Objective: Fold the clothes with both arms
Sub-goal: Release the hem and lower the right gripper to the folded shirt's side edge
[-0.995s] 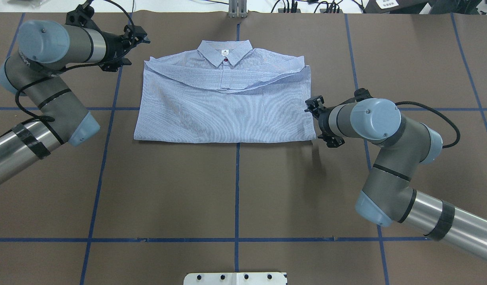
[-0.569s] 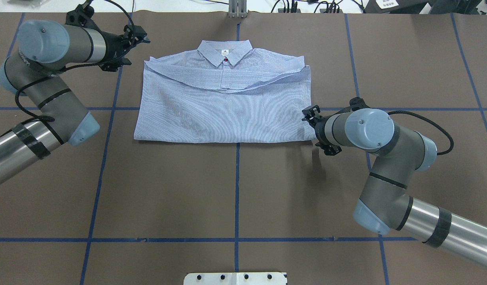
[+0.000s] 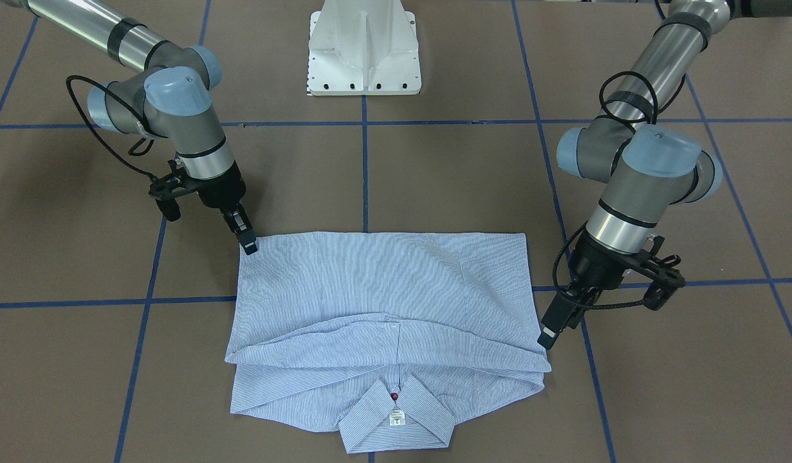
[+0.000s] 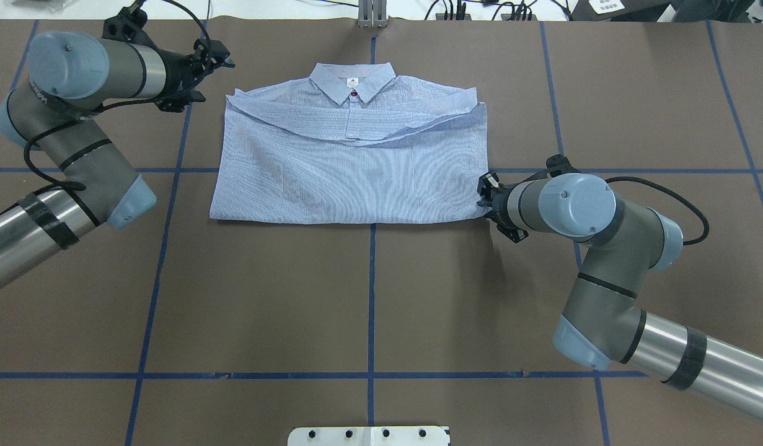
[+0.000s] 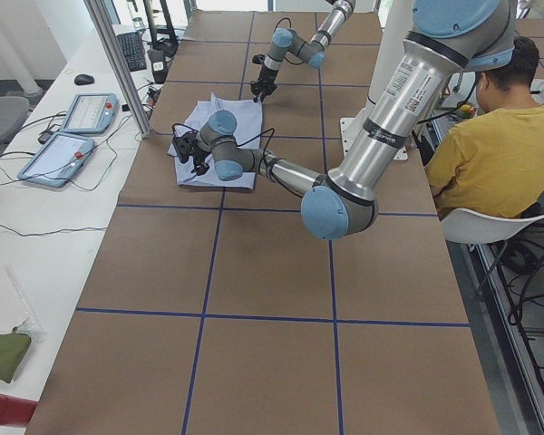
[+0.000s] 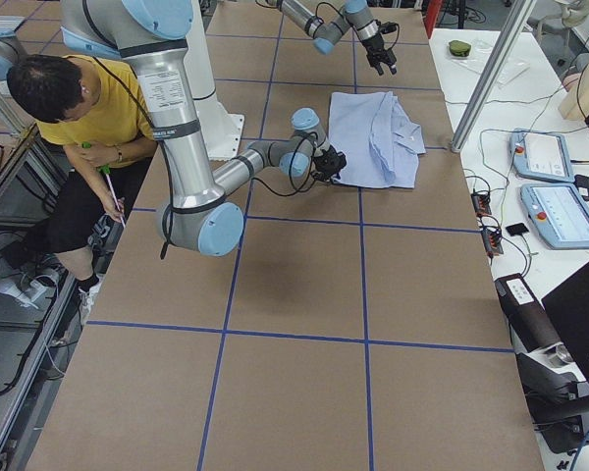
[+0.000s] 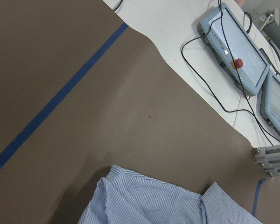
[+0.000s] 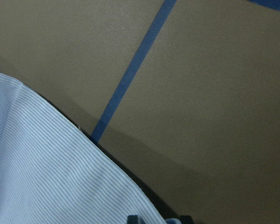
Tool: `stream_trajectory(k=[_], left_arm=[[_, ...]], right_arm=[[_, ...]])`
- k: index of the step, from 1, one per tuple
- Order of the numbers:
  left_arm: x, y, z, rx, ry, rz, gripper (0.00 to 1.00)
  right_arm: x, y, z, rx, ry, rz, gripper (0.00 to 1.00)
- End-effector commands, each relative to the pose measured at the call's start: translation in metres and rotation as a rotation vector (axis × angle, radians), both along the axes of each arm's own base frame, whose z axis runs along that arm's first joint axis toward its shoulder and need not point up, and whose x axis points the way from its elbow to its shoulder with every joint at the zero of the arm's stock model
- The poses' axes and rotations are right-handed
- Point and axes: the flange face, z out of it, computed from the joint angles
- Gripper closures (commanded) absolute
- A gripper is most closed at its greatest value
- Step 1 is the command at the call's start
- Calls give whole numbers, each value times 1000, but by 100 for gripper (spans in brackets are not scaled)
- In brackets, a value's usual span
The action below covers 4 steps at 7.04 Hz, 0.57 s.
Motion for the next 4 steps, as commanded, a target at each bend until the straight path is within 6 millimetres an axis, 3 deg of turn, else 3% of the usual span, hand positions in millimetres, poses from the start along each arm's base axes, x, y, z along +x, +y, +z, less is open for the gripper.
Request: stream_trajectory(k=[1,2,4], left_arm=[[0,0,-1,0,2,3,4],[1,1,-3,-2,8,3,4],[-6,14,-36,40,61,35,6]], right_arm=[[18,10,-6,10,-21,0,100],[50,37,-12,22,-49,-15,100],[66,106,-42,-24,-151,-141,100]])
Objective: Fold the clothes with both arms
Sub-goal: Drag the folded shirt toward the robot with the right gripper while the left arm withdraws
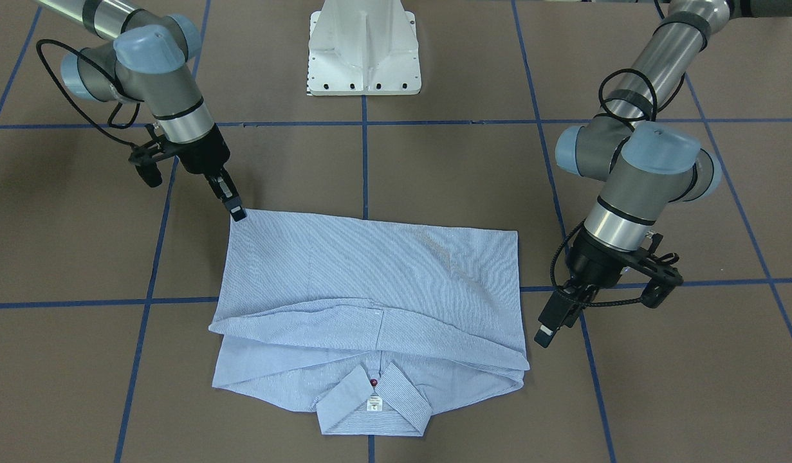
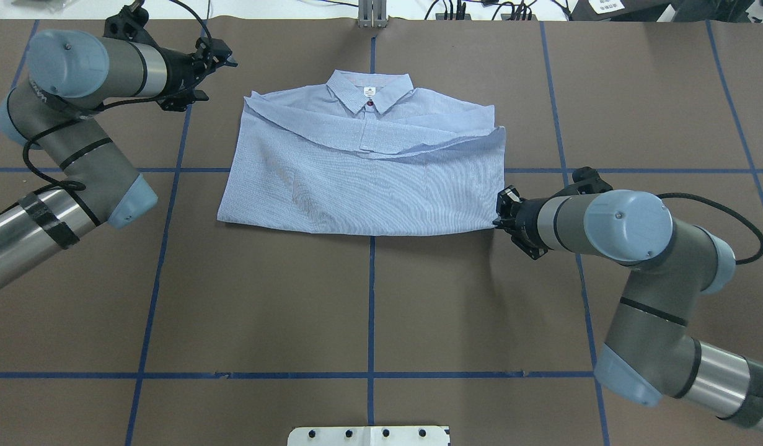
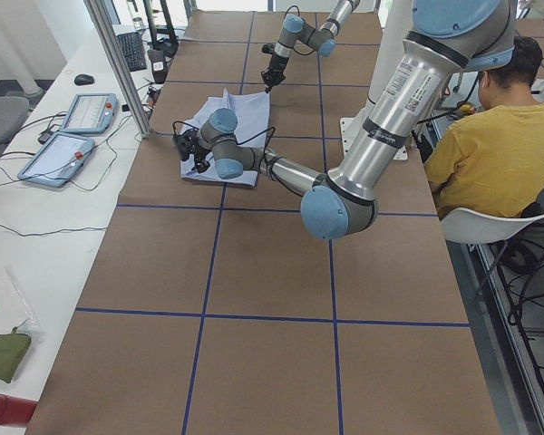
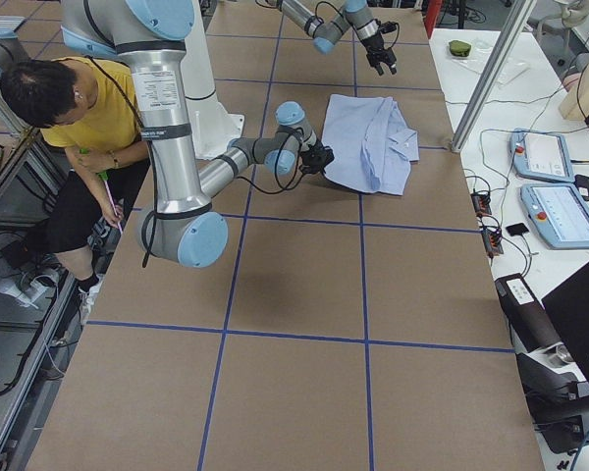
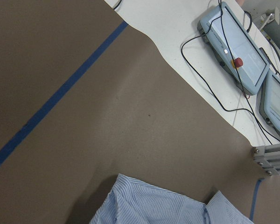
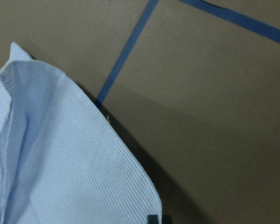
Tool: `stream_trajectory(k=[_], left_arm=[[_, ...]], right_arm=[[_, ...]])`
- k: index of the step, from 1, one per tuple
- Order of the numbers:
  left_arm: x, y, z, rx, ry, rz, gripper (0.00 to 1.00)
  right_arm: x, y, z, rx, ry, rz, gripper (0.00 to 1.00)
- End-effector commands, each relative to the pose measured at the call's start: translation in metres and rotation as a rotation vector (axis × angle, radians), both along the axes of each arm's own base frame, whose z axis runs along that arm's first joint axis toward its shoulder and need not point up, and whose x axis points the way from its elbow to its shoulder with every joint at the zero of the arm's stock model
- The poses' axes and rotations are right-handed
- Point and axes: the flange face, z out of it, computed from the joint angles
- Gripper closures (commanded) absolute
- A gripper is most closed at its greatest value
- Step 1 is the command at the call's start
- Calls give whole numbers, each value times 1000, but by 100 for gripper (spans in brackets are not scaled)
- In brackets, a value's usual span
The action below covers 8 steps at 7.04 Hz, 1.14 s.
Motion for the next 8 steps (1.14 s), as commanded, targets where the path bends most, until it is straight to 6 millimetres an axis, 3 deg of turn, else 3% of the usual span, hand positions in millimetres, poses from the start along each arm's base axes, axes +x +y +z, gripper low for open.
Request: stream_trajectory(k=[1,2,3,4,5,6,7,8], left_arm=[[-17,35,-25,39,69,86,6],[-28,54,-41,65,101,111,6],[-30,69,-31,69,99,150,6],[-25,87,-53,80,136,201,11],[-30,111,-47,74,147,218,0],[-27,144,-31,57,143,254,0],[-17,163,-26,1,171,278,0],[3,183,-29,-55,202,310,1]], right_arm=[[25,89,-16,-60,-72,-200,100],[15,141,-16,-66,-70,-314,100],[6,176,-21,-71,-80,-404,100],[18,205,-22,-100,-84,-501,100],[28,230,-26,-115,-89,-571,100],[22,248,-24,-117,-82,-613,55],[24,253,-26,-125,-87,-622,1],[31,252,-37,-114,-111,-622,0]])
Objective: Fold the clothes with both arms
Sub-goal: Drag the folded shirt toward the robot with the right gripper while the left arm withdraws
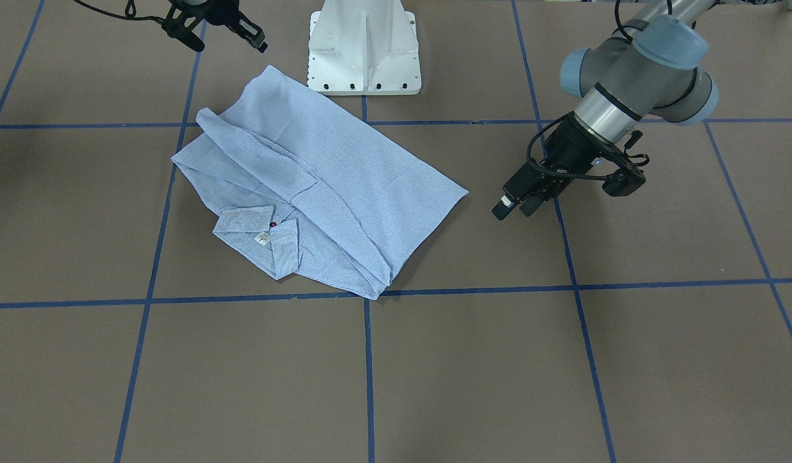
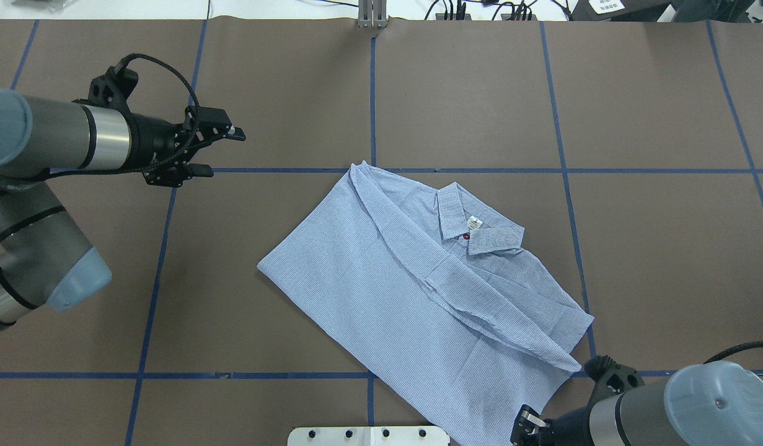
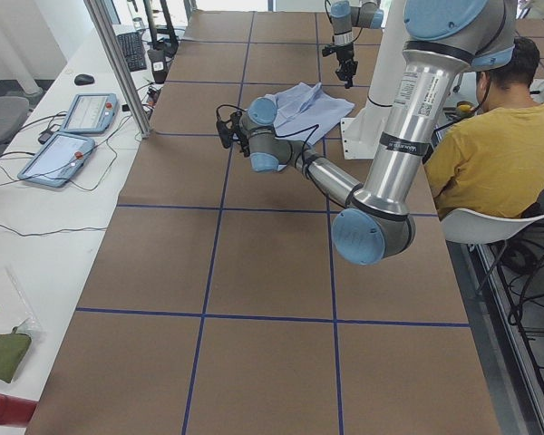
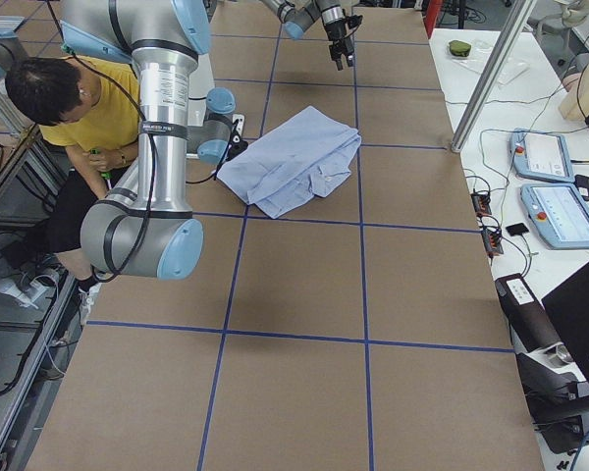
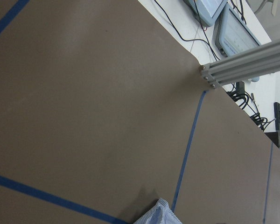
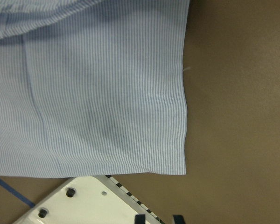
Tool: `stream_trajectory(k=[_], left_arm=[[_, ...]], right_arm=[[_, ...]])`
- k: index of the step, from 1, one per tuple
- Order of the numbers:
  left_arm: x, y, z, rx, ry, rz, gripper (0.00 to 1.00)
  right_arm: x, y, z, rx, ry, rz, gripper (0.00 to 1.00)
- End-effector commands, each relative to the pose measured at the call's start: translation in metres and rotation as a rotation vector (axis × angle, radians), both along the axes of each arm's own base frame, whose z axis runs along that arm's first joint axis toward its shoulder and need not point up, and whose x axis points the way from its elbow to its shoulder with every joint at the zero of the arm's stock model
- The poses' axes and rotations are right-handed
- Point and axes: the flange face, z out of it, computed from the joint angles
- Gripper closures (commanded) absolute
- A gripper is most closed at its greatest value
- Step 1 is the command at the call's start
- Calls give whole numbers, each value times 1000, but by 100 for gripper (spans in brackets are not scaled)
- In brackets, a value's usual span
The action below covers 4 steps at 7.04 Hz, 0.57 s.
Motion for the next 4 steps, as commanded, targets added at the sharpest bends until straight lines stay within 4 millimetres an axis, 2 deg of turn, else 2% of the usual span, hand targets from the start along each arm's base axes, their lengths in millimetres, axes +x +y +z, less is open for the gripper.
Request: stream_trajectory(k=[1,2,3,4], left_arm=[[34,43,-2,-106,19,75,1],[61,62,5,-184,-19,98,3],[91,77,17,-198,-86,59,6],[122,97,25,-197,-131,58,9]], right_arm=[[27,-29,-25,2,-57,77,0],[46,-74,-28,12,-66,186,0],[53,-128,-28,30,-71,309,0],[45,-161,-23,60,-63,358,0]])
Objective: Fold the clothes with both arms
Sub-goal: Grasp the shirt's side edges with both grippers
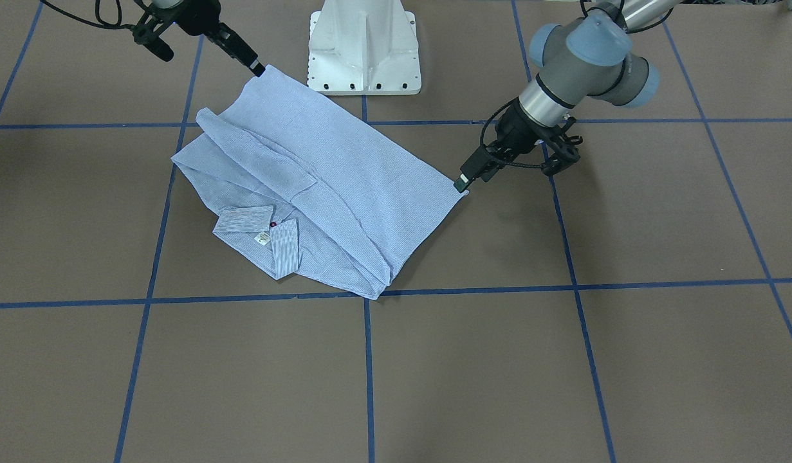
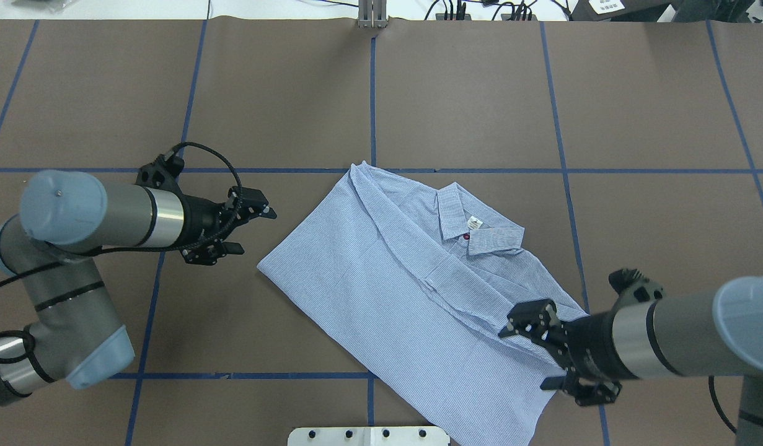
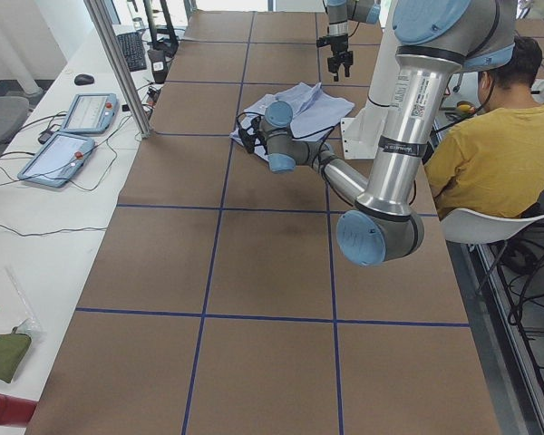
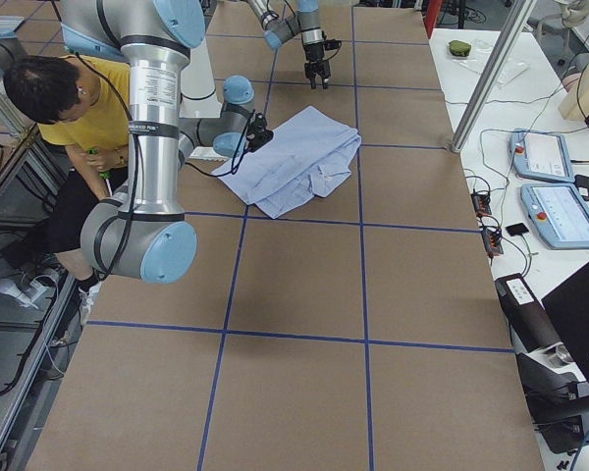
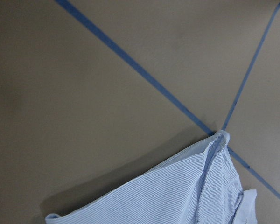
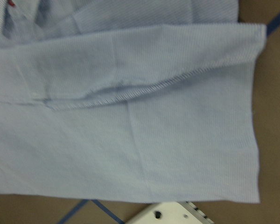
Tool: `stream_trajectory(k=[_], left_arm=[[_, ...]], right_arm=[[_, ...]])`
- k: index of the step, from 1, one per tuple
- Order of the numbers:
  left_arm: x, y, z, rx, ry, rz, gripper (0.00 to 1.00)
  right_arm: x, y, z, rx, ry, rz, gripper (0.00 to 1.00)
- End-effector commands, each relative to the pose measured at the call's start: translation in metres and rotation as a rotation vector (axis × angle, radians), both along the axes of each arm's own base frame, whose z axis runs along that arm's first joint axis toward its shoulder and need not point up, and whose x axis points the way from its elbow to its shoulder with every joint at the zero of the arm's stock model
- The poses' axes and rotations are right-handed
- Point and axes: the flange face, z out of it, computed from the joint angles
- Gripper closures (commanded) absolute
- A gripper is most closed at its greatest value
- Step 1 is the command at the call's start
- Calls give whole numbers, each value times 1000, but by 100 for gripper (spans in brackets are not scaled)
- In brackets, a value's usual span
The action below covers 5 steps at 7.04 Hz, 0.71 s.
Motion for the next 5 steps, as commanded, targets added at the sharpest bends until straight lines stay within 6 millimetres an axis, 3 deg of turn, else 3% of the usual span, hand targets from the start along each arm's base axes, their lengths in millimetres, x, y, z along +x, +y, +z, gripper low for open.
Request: stream_trajectory(k=[1,4,5], left_arm=[[39,23,18,-12,-74,-4,11],[50,27,28,-17,-94,3,28],[52,27,26,-12,-95,-9,46]], right_arm=[[-2,-58,10,22,22,104,0],[-10,-62,15,17,33,104,0],[-10,-63,14,17,31,106,0]])
